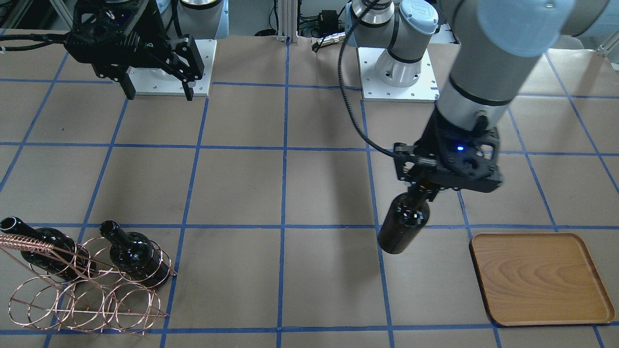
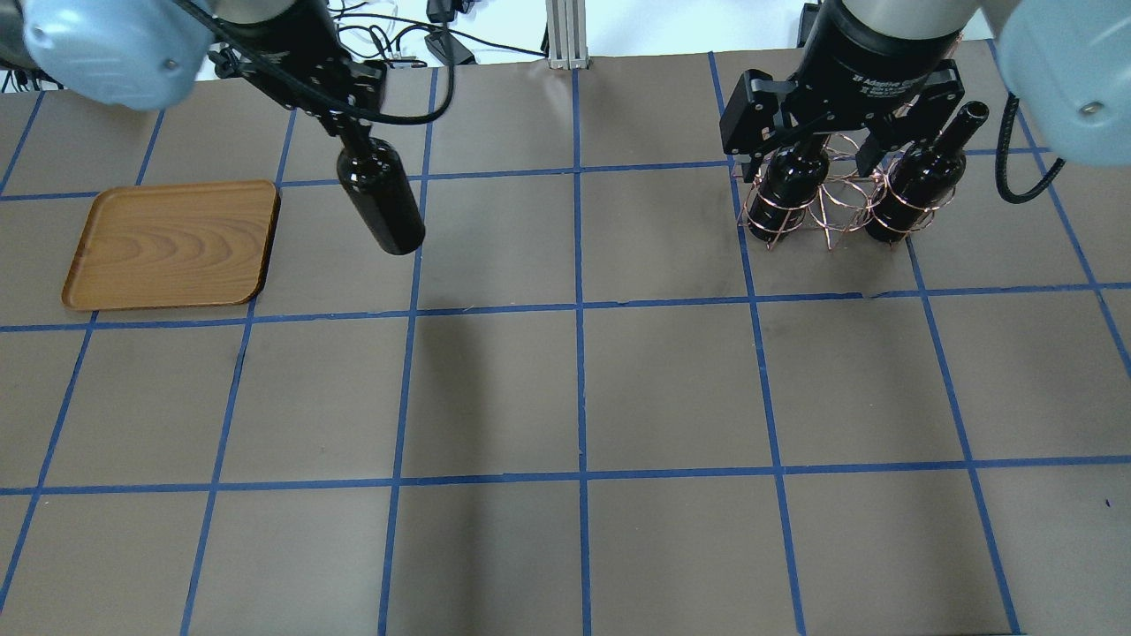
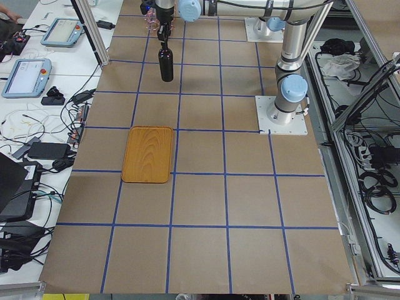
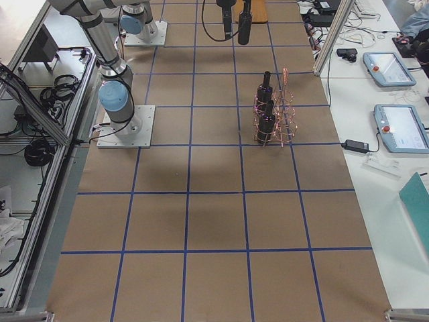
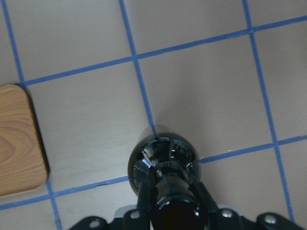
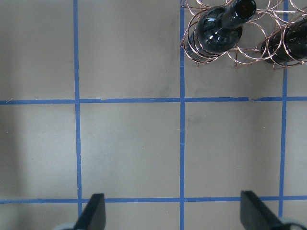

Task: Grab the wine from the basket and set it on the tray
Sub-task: 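Lift the bottle with the left gripper and carry it over the wooden tray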

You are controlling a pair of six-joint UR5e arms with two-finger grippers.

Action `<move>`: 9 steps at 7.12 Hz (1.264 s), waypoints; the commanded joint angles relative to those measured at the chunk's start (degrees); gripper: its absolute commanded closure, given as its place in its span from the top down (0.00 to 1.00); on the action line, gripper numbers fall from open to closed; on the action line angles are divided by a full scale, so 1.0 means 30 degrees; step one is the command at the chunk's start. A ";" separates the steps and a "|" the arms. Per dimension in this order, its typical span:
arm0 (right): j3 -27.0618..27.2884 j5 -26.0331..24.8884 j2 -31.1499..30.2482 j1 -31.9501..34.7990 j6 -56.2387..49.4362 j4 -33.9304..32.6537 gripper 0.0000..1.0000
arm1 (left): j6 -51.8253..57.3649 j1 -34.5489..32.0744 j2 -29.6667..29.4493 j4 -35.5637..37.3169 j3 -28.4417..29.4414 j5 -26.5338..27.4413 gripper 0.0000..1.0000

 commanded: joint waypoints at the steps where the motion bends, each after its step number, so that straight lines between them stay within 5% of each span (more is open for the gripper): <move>1: 0.0000 0.0011 -0.0005 0.0000 0.0029 0.0009 1.00 | 0.4180 0.4439 -0.0376 -0.0163 0.0467 -0.0085 0.00; 4: 0.0000 0.0011 -0.0005 0.0000 0.0029 0.0009 1.00 | 0.7005 0.7702 -0.1574 0.0275 0.0758 -0.0321 0.00; 9: 0.0000 0.0040 -0.0005 0.0000 0.0029 0.0009 1.00 | 0.8001 0.8907 -0.3658 0.1652 0.1668 -0.1165 0.00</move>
